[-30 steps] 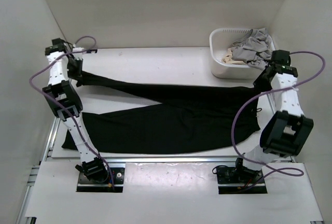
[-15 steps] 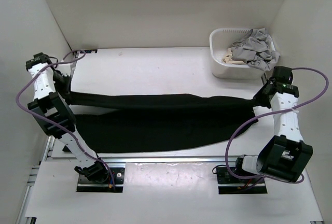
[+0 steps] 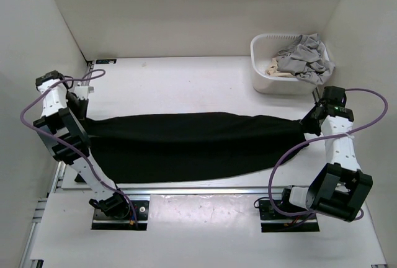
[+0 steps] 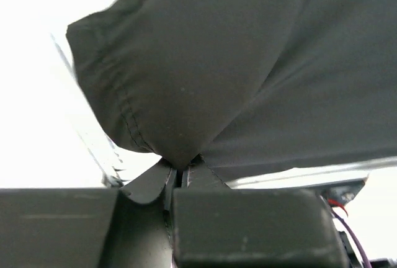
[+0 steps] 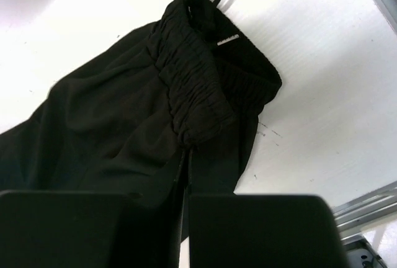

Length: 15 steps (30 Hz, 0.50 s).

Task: Fold and stack the trousers
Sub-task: Fold the trousers

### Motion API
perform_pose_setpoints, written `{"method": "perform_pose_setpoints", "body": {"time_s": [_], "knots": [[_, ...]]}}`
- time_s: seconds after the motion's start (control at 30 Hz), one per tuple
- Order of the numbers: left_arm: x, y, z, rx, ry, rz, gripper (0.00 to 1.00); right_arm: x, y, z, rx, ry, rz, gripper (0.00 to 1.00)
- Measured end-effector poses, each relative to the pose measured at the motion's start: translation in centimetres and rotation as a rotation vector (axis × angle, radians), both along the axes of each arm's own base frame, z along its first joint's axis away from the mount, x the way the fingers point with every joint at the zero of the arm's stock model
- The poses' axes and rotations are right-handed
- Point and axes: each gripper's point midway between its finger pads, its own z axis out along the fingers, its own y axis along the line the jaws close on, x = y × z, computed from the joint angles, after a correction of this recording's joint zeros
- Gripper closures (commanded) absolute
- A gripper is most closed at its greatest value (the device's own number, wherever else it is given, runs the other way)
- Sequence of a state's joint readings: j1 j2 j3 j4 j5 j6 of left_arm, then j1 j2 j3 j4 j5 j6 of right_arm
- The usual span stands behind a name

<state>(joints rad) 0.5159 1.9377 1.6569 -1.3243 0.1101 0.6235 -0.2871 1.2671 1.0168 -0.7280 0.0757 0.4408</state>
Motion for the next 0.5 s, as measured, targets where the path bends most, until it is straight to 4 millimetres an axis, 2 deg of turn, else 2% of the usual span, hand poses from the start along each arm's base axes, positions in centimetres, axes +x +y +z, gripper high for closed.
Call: {"method": "perform_pose_setpoints", "body": {"time_s": [0.13, 0.2, 0.27, 0.3, 0.4, 0.5], "knots": [[2.0, 1.2, 1.3, 0.041, -0.058, 0.009, 0.86, 0.1, 0.0, 0.1, 0.003, -0.005, 0.002, 1.0], [2.0, 1.4, 1.5, 0.064, -0.058, 0.002, 0.86, 0.0, 0.0, 0.3, 0.004, 0.003, 0.0, 1.0], [1.1, 1.4, 1.1, 0.086, -0.032, -0.019, 0.86, -0.1, -0.2, 0.6, 0.001, 0.006, -0.007, 1.0], [0.1, 1.2, 0.7, 0.094, -0.01, -0.031, 0.86, -0.3, -0.3, 0.7, -0.003, 0.008, -0.011, 1.0], [-4.5, 0.0, -0.8, 0.083, 0.11, -0.064, 0.86, -1.6, -0.3, 0.2, -0.012, 0.018, -0.037, 1.0], [-9.0, -1.0, -2.4, 0.046, 0.221, -0.072, 0.86, -4.8, 0.3, -2.5, 0.017, 0.083, -0.082, 1.0]]}}
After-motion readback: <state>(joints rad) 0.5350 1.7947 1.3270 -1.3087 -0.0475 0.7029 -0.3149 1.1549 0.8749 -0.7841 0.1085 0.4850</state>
